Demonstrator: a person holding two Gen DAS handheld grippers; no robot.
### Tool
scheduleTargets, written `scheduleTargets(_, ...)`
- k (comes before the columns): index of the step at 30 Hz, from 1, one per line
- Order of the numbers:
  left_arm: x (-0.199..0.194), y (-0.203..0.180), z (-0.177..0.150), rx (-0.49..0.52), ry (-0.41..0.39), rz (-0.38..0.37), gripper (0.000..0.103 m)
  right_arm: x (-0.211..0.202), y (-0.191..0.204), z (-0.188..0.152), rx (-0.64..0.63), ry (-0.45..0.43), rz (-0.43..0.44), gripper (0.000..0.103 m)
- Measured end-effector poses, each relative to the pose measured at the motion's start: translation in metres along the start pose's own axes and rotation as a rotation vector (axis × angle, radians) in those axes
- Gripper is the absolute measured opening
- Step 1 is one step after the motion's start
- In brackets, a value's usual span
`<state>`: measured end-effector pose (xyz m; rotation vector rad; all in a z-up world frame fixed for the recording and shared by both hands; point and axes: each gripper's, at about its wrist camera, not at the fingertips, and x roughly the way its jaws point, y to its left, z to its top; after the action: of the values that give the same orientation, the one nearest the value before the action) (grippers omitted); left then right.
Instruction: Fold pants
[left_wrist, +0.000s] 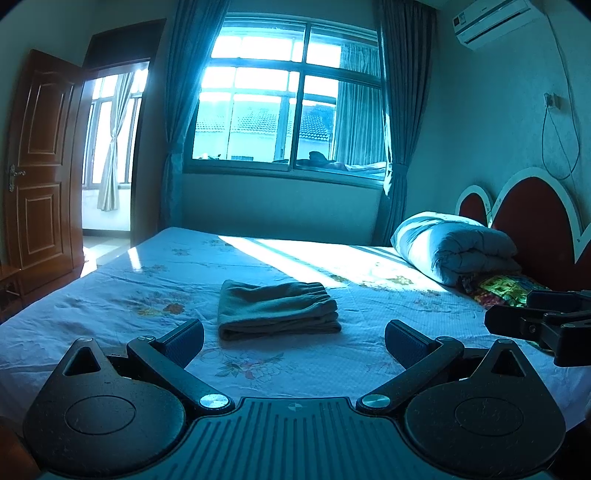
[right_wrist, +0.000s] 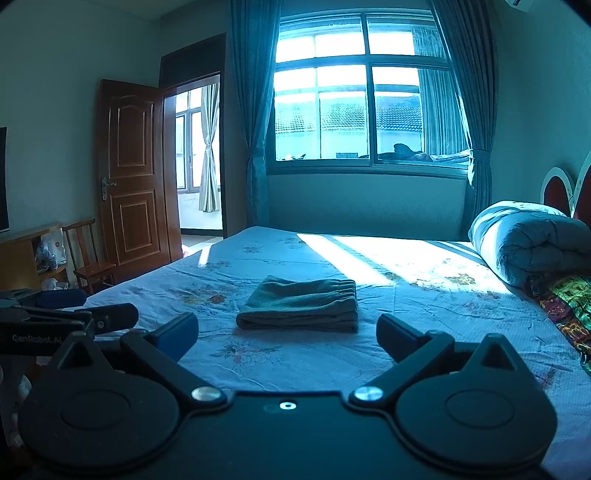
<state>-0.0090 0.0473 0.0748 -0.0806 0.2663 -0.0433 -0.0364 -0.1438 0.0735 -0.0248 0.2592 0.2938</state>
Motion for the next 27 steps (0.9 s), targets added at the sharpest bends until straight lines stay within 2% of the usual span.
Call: scheduleTargets(27, -0.0021, -0.0026, 0.0016, 0.020, -0.021, -0.012, 0.103, 0.0007, -0.0003, 0.0008, 0.007, -0.005, -0.006, 0.097)
